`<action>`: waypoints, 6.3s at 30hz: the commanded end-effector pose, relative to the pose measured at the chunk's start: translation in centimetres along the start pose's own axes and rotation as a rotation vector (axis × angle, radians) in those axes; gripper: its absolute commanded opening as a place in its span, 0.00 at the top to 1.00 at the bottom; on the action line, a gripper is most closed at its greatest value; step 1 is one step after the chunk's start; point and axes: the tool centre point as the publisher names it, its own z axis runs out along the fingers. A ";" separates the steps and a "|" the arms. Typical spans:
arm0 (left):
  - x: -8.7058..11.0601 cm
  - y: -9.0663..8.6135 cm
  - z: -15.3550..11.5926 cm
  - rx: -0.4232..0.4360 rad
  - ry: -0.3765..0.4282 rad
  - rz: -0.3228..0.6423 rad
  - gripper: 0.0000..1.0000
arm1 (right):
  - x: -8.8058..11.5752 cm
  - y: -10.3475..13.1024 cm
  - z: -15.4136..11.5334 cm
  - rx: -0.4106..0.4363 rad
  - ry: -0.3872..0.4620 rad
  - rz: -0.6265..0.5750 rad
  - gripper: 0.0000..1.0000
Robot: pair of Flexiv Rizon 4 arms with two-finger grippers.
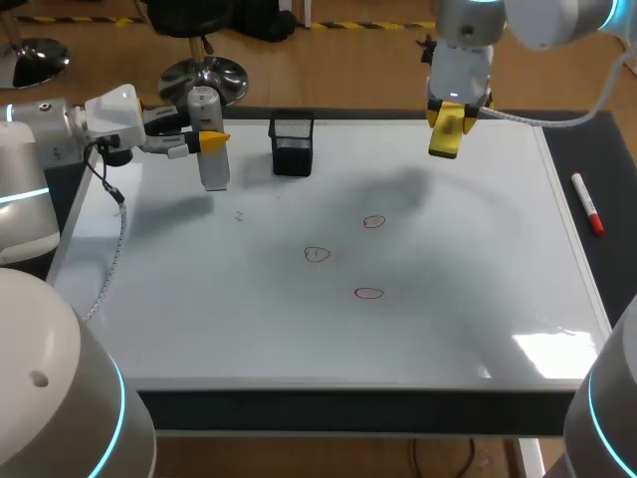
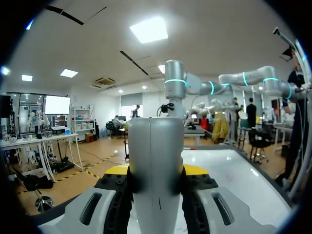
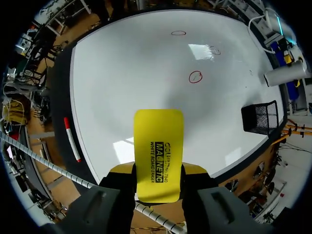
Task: Pick up the inspection probe, press it on each red-marked spot on the whiteboard one by one, put down the probe, pick up the eraser, and wipe off all the red marks.
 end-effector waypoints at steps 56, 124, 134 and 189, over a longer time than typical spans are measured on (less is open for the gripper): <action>4.2 -3.5 1.1 0.012 0.020 0.056 1.00 | 4.4 0.4 -0.4 0.023 -0.016 0.143 1.00; 17.4 0.2 12.1 0.088 0.478 -0.060 1.00 | 4.4 0.4 -0.4 0.023 -0.016 0.143 1.00; 17.7 1.5 12.6 0.094 0.504 -0.063 1.00 | 4.4 0.4 -0.4 0.023 -0.016 0.143 1.00; 17.8 2.1 12.3 0.078 0.513 -0.073 1.00 | 4.4 0.4 -0.4 0.023 -0.016 0.143 1.00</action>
